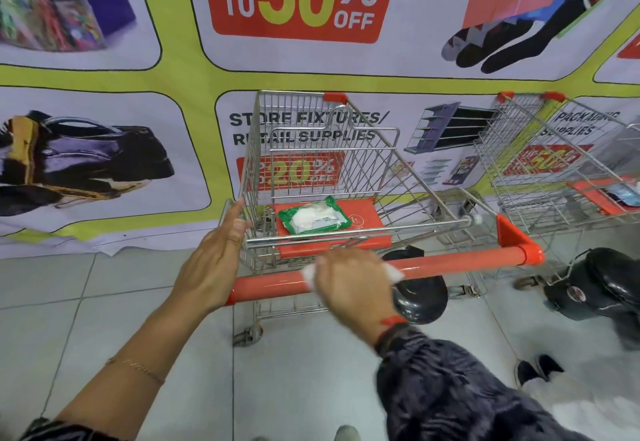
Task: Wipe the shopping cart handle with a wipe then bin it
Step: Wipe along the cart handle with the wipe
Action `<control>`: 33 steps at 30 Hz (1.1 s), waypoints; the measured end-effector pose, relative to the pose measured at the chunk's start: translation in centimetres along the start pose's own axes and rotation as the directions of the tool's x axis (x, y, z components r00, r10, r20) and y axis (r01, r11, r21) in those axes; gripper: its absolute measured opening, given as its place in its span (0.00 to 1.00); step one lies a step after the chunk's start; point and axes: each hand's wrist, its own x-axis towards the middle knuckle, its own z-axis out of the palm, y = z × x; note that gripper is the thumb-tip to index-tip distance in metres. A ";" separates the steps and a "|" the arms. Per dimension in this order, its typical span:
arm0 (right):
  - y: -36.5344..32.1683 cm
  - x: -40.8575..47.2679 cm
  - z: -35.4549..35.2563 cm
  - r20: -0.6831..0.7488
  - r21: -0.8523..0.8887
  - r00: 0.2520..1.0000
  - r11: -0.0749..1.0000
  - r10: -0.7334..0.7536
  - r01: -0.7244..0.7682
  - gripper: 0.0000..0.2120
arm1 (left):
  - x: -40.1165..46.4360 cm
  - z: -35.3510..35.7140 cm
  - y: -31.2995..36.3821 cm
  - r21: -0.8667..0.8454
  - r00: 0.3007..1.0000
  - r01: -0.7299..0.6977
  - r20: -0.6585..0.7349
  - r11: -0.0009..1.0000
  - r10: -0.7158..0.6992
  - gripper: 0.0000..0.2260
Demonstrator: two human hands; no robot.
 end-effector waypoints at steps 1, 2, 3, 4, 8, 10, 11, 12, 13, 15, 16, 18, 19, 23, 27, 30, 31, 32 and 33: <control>3.2 -0.9 -0.4 -0.015 -0.073 0.999 0.997 0.036 -0.037 0.17 | 0.0 0.0 -0.1 0.004 1.000 -0.003 -0.003 1.000 0.003 0.27; 6.4 -1.9 -0.8 -0.017 -0.144 0.997 0.986 0.082 -0.083 0.17 | 0.1 0.0 0.0 0.005 1.000 -0.004 -0.002 1.000 0.004 0.27; 9.6 -2.8 -1.1 0.001 -0.179 0.989 0.973 0.145 -0.143 0.17 | 0.1 0.0 0.0 0.006 1.000 -0.004 -0.002 1.000 0.004 0.27; 12.4 -3.6 -1.3 0.034 -0.169 0.974 0.962 0.224 -0.216 0.16 | 0.1 0.0 0.1 0.006 1.000 -0.003 -0.001 1.000 0.003 0.27; 14.6 -4.3 -0.8 -0.016 -0.034 0.890 0.889 0.457 -0.457 0.19 | 0.1 0.1 0.5 -0.022 1.000 0.017 -0.013 1.000 -0.017 0.28; 9.9 -3.4 0.0 -0.026 -0.086 0.931 0.927 0.364 -0.365 0.17 | 0.0 0.0 0.5 -0.038 0.999 0.030 -0.018 0.999 -0.031 0.28; 6.8 -2.8 0.4 -0.028 -0.067 0.952 0.950 0.304 -0.305 0.15 | -0.1 -0.1 0.5 -0.038 0.999 0.034 -0.017 0.999 -0.035 0.29; 3.5 -2.0 0.8 -0.027 -0.026 0.969 0.969 0.246 -0.247 0.14 | -0.1 0.0 0.6 -0.042 0.999 0.035 -0.019 0.999 -0.036 0.29; 0.3 -1.2 1.1 -0.033 0.007 0.979 0.980 0.201 -0.201 0.14 | -0.1 0.0 0.6 -0.043 0.999 0.034 -0.022 0.998 -0.035 0.29; -4.9 0.0 1.1 -0.044 0.048 0.987 0.987 0.153 -0.150 0.14 | -0.1 0.0 0.7 -0.027 0.999 0.031 -0.030 0.999 -0.031 0.30; -6.3 0.3 1.1 -0.050 0.073 0.990 0.989 0.129 -0.125 0.15 | -0.1 -0.1 0.7 -0.019 0.999 0.032 -0.035 0.999 -0.033 0.30; -6.3 0.3 0.9 -0.046 0.093 0.996 0.993 0.075 -0.071 0.16 | -0.1 -0.3 0.5 -0.009 0.999 0.034 -0.030 0.999 -0.034 0.32; -5.3 -0.1 0.9 -0.054 0.077 0.998 0.996 0.038 -0.034 0.16 | -0.2 -0.3 0.4 0.004 0.999 0.026 -0.020 1.000 -0.026 0.32; 3.2 -2.4 0.8 -0.115 -0.013 0.993 1.000 0.004 -0.006 0.16 | -0.2 -0.4 0.5 0.104 1.000 0.009 0.016 0.994 -0.010 0.32; 13.4 -5.2 0.2 -0.097 -0.020 0.980 0.984 0.174 -0.177 0.19 | -0.1 -0.2 1.0 0.163 0.999 -0.021 0.036 0.986 0.015 0.32; 18.7 -7.0 -0.3 -0.007 -0.081 0.948 0.944 0.319 -0.319 0.24 | 0.2 -0.3 0.7 0.245 0.997 -0.055 0.057 0.968 0.042 0.29; 19.9 -7.4 -0.5 0.032 -0.119 0.945 0.940 0.326 -0.320 0.26 | 0.3 -0.4 0.5 0.281 0.997 -0.063 0.053 0.957 0.051 0.28; 20.9 -7.9 -0.8 0.060 -0.165 0.955 0.946 0.291 -0.278 0.30 | 0.4 -0.4 0.3 0.316 0.997 -0.074 0.044 0.946 0.063 0.26; 21.8 -8.4 -1.1 0.091 -0.196 0.969 0.958 0.230 -0.209 0.34 | 0.3 -0.5 0.3 0.355 0.996 -0.084 0.038 0.931 0.075 0.26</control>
